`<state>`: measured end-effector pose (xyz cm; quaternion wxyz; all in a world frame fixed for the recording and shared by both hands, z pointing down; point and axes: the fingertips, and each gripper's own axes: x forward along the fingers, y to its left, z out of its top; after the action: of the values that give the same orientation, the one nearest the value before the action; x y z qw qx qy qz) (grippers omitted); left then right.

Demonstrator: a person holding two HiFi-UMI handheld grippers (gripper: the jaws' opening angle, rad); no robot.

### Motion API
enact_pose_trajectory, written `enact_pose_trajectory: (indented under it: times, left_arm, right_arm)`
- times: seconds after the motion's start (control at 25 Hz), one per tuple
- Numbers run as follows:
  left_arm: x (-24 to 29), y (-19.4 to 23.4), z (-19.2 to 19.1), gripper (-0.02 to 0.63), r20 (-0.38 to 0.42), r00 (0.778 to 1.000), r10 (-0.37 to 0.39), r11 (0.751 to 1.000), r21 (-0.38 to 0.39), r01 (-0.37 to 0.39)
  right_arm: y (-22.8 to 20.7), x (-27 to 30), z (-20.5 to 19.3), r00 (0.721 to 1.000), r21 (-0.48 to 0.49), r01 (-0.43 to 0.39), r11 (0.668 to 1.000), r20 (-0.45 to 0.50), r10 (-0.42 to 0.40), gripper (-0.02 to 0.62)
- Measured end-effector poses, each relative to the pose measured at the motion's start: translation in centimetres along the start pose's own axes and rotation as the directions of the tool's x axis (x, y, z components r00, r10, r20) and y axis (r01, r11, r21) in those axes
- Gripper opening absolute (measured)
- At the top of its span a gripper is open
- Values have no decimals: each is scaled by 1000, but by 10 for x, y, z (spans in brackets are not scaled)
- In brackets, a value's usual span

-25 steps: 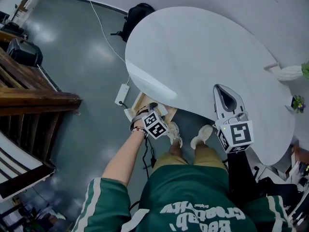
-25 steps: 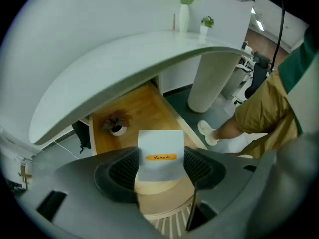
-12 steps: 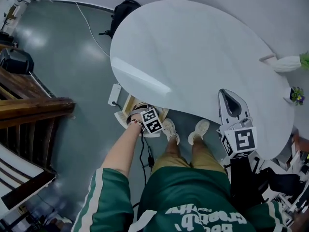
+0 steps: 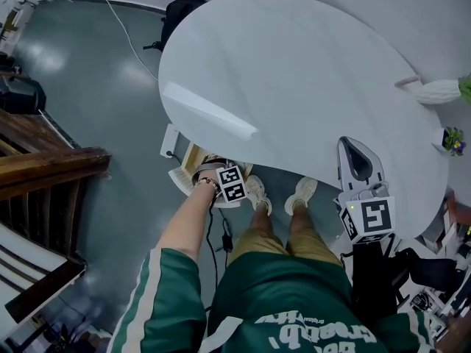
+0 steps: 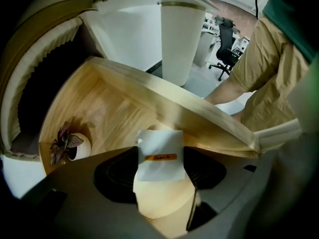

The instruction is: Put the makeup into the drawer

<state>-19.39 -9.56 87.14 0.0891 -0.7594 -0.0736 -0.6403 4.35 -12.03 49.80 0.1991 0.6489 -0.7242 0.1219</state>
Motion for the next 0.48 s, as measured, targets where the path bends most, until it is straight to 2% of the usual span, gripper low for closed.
enact_pose_trajectory:
  times: [0.12, 0.28, 0.48]
  left_arm:
    - [6, -2, -1, 284, -6, 1000, 0, 1000, 12, 0]
    - [6, -6, 4, 287, 38, 999, -36, 999, -19, 37]
    - [-5, 1, 7, 318, 64, 997, -32, 999, -40, 35]
  right_arm:
    - [1, 0, 0, 1000, -4, 0, 1000, -2, 0, 5]
    - [0, 2, 1, 1000, -3, 5, 1000, 2, -5, 5]
    - [2, 2, 12, 1000, -18, 2, 1000, 18, -2, 5]
